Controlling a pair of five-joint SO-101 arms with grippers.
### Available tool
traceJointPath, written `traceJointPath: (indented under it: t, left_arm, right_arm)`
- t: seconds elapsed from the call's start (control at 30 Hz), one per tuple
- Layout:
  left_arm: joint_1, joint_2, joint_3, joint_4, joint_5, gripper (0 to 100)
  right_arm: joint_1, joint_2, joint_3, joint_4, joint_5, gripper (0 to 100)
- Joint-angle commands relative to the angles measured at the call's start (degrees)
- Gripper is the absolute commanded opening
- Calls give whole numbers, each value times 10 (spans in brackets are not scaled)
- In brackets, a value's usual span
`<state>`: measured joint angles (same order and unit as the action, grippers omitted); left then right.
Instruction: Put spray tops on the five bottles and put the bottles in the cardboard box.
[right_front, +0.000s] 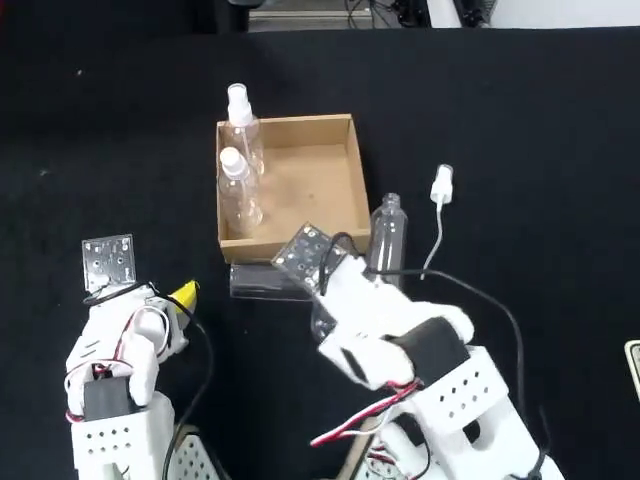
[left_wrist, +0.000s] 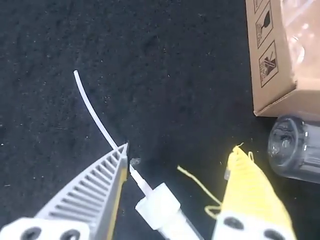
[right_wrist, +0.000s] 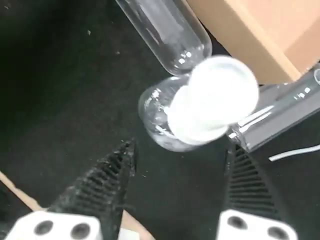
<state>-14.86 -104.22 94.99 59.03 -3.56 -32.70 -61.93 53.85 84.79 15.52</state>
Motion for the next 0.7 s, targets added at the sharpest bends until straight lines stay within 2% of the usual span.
traceJointPath:
  t: [0.0,0.23,0.67]
  left_arm:
    - [-7,-3,-3,-11,3,289]
    - [-7,-3,-2,-11,3,289]
    - [-7,-3,-4,-11,2,289]
  right_arm:
    - [-13,-10,-22,-44,-22,255]
    - [43,-14,51,-140,-24,255]
    - [44,-13,77,-149,-24,255]
